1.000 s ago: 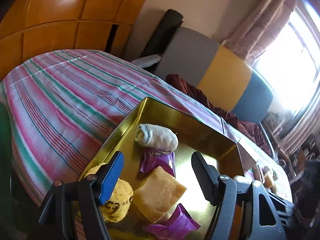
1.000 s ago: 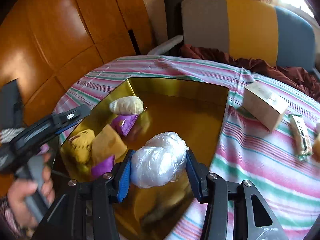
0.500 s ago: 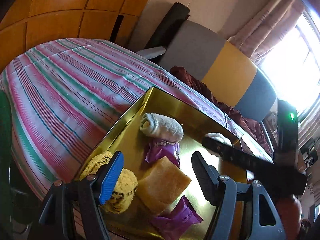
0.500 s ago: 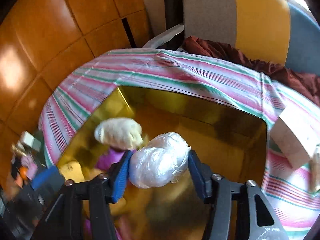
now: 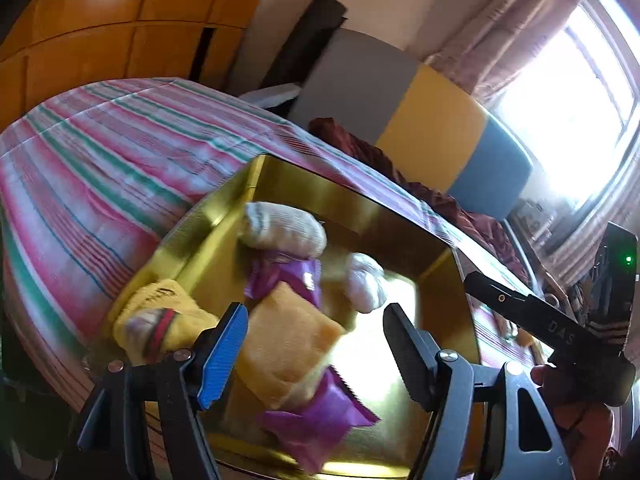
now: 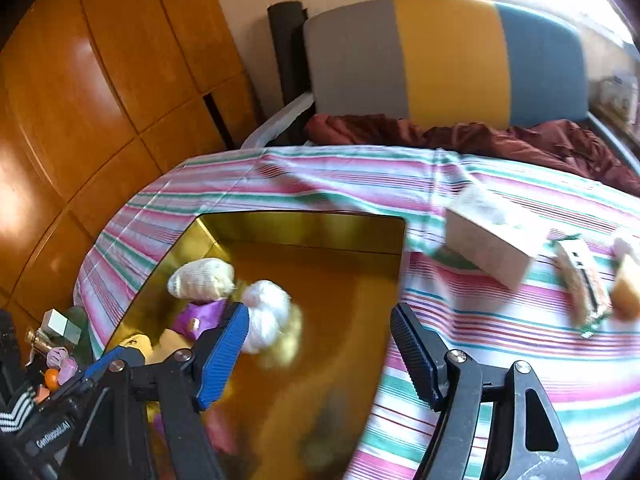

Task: Organize objects
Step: 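Lower the cotton ball into the gold tray and open the right tool, then move both tools back to the items on the bedspread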

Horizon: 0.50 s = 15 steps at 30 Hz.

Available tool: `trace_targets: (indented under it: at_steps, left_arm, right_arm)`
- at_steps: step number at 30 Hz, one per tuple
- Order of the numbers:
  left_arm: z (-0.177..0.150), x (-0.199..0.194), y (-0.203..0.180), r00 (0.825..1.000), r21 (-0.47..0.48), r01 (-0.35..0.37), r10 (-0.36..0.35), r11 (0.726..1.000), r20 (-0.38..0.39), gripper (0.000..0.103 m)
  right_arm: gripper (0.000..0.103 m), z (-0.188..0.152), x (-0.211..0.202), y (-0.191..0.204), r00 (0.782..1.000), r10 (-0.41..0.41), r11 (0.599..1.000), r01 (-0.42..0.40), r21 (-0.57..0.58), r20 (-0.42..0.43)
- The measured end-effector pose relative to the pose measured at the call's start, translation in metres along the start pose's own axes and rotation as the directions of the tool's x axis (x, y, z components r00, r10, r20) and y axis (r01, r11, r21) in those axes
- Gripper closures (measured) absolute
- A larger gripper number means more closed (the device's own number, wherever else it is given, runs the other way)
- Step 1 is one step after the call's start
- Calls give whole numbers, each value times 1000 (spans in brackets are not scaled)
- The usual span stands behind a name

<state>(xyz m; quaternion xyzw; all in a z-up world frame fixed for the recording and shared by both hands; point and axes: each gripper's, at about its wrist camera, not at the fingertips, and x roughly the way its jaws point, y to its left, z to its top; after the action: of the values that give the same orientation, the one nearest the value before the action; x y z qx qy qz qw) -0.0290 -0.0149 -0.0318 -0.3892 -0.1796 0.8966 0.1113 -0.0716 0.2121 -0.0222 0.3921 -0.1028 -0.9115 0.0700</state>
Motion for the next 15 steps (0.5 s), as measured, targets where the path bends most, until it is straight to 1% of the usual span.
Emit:
trace_targets:
  at_steps: [5,8,13,15]
  left_arm:
    - [-8,-2,-21,998,77,64,-64,995,-8,32]
    - [-14,-4,-34,996,127,89,-88,988,-16,32]
    - [-23,-8,-50,990,187,140,-136,972,-33,32]
    - [-28,-10,-59,986,218,165,-160,962,-44,32]
  right_arm:
    - [29,-9,-11,-18,1000,-27,1000,27,15,6]
    - [29,-17,-15,-31,999,-51,998,51,27,-6]
    - [29,-33,-25,-55,995,-100,994,101,44,-24]
    - [29,-42,-32,-70,992,-125,991,127,50,-34]
